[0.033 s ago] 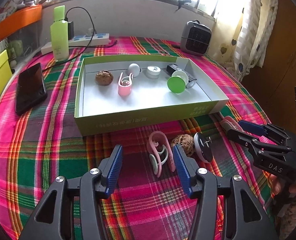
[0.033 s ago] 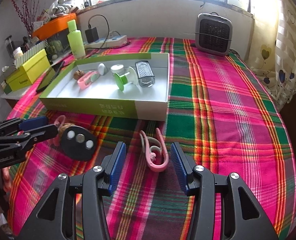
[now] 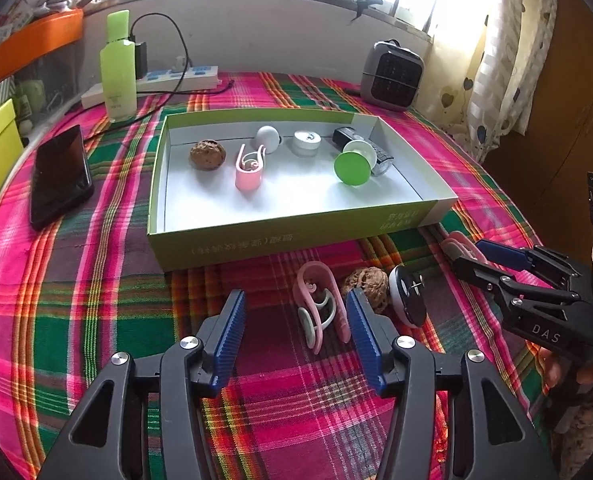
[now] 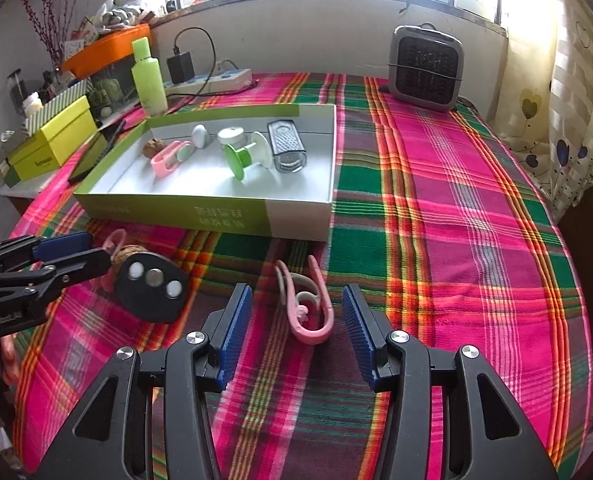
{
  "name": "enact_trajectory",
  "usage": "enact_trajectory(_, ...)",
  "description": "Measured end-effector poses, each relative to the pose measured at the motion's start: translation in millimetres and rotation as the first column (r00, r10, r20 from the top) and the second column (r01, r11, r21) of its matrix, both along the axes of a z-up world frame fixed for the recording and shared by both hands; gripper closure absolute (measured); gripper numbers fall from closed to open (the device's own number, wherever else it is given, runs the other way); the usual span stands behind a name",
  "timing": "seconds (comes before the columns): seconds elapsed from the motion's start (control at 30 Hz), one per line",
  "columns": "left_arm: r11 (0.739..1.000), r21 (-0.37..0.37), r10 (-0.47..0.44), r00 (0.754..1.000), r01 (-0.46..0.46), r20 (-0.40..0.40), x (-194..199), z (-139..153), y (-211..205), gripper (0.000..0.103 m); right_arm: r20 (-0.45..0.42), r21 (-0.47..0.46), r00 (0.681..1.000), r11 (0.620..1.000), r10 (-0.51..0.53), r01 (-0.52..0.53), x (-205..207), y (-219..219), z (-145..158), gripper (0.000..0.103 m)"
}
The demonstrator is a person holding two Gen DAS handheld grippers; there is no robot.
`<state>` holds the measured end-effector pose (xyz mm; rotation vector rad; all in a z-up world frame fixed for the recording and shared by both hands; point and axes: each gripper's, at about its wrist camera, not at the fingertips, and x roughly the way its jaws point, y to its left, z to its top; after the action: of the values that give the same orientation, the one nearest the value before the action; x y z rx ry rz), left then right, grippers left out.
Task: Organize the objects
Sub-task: 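Close the left tool on the second pink clip while the right tool reaches the black disc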
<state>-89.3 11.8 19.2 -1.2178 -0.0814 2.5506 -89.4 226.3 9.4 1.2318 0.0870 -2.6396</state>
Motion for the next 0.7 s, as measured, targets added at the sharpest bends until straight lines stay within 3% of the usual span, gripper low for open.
enact_trajectory(0.33, 1.0, -0.016, -0.005, 1.0, 0.005, 0.016, -2.8, -6.0, 3.4, 0.052, 0.028, 0.02, 1.0, 1.0, -0.013, 0.013, -6.2, 3.1, -5.1, 0.055)
enact_trajectory(0.7, 0.995, -0.089, 0.046, 0.999, -0.046, -0.002, -8.1, -6.9, -1.0, 0.052, 0.026, 0.05, 1.0, 0.999, -0.012, 0.011, -7.6, 0.7, -5.4, 0.055)
